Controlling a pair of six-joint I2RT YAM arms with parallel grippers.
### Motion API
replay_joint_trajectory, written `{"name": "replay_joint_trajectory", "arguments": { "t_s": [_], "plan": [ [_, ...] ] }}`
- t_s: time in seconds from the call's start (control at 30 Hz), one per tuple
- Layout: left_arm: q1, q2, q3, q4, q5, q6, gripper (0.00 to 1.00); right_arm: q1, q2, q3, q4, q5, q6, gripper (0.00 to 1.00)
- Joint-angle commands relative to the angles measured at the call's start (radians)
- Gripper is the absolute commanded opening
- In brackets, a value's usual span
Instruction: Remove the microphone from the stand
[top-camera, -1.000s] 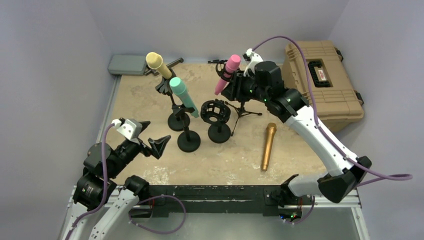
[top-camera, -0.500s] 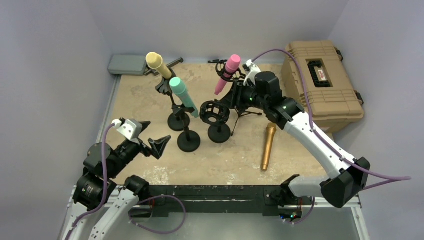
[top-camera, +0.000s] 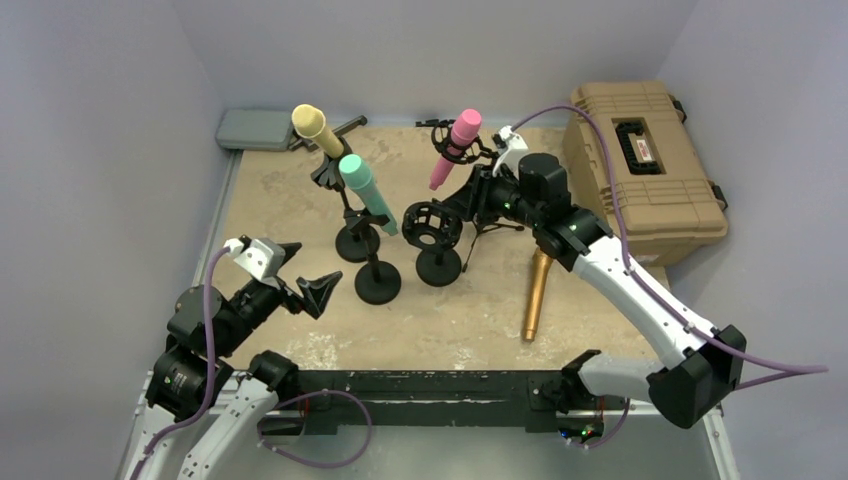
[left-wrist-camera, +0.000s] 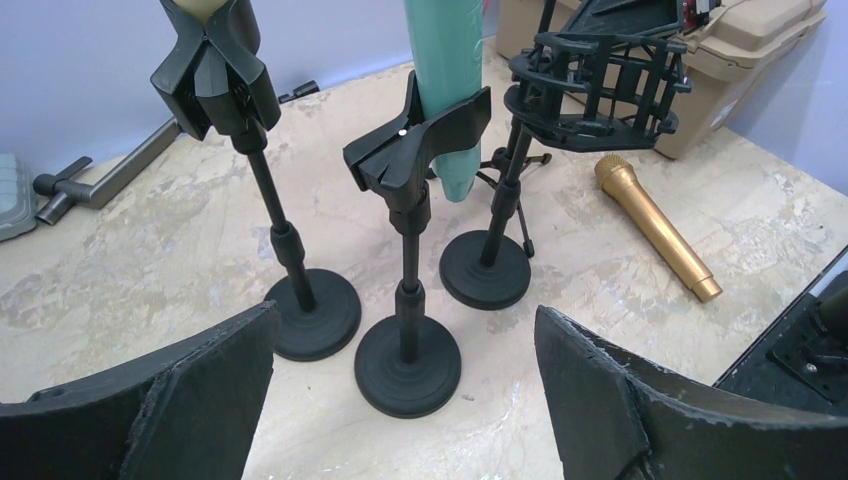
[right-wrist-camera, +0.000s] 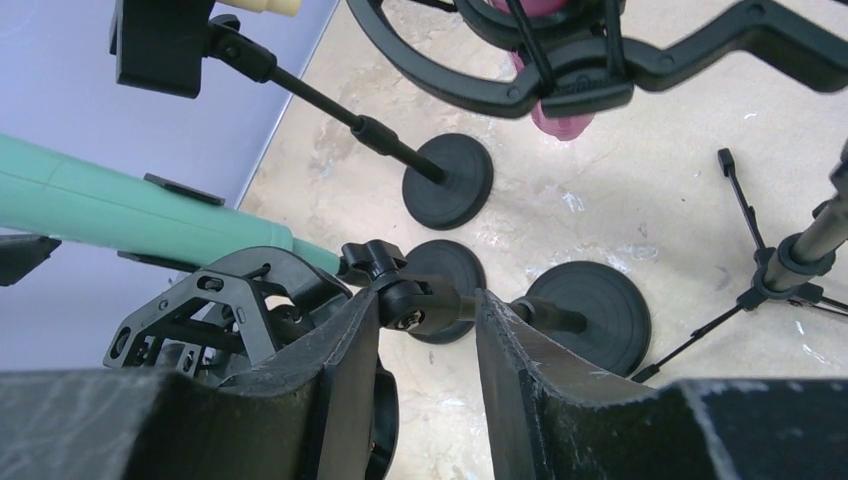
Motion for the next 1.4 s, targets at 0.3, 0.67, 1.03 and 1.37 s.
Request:
{"name": "replay_joint_trajectory", "arguments": {
  "t_s": [0.3, 0.67, 1.03, 1.37],
  "plan": [
    [0.005, 0.027, -0.001, 0.005, 0.013, 0.029, 0.95, -0.002, 0.009, -0.196, 0.035, 0.127, -0.087, 0.36],
    [0.005, 0.039, -0.001, 0.005, 0.013, 0.029, 0.95, 0.001, 0.012, -0.308, 0.101, 0.172, -0.09, 0.37],
    [0.004, 0.042, -0.003, 0.003, 0.008, 0.029, 0.95, 0.0, 0.029, -0.399, 0.149, 0.209, -0.093, 0.37],
    [0.005, 0.045, -0.002, 0.001, 0.007, 0.029, 0.95, 0.001, 0.077, -0.43, 0.172, 0.208, -0.086, 0.37]
  ]
}}
